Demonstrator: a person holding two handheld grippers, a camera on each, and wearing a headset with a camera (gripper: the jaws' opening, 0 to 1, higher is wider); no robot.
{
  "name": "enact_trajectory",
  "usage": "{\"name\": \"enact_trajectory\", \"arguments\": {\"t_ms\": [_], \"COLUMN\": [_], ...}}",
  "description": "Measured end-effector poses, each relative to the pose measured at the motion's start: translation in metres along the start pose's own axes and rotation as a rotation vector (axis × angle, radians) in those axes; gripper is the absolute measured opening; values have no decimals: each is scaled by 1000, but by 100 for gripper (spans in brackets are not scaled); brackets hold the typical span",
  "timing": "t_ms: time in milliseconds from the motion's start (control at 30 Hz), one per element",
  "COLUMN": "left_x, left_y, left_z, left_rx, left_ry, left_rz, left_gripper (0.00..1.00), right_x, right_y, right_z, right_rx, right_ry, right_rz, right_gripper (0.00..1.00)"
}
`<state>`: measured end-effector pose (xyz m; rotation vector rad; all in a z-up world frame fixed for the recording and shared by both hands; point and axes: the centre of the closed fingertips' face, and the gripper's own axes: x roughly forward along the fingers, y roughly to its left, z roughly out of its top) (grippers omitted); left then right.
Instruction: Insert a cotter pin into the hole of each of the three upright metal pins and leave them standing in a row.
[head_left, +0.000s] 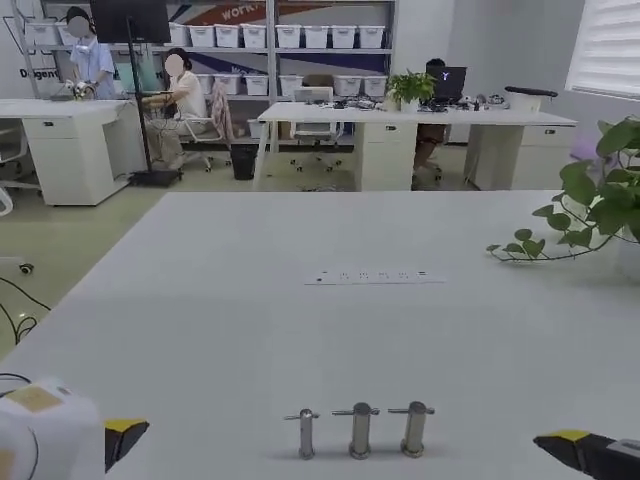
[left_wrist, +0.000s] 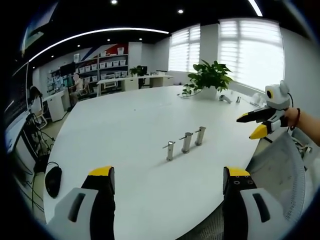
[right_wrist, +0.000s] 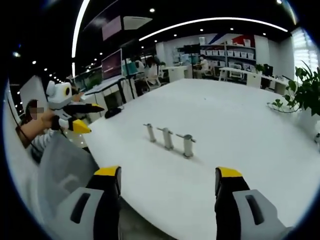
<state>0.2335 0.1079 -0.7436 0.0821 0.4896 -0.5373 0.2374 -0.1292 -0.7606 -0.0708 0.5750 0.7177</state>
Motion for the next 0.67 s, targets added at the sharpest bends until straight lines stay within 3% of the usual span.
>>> {"name": "enact_trajectory", "arguments": {"t_ms": [267,400,533,667], "left_x": [2,2,0,-1], "left_y": [-1,0,0,2], "left_z": [-3,-4,-4,3], "left_rx": [-13,-20,-46,-87], "left_ry": [2,2,-15,-73], "left_rz": [-2,1,7,36], "left_gripper": [91,91,90,85], "right_x": [3,6,6,4], "right_y": [-3,0,0,-2], "right_z": [-2,-12,-15,-12], "right_rx": [5,-10,2,0], "right_ry": [0,32,34,10], "right_rz": [-15,-11,-14,-41], "right_gripper": [82,84,83,82]}}
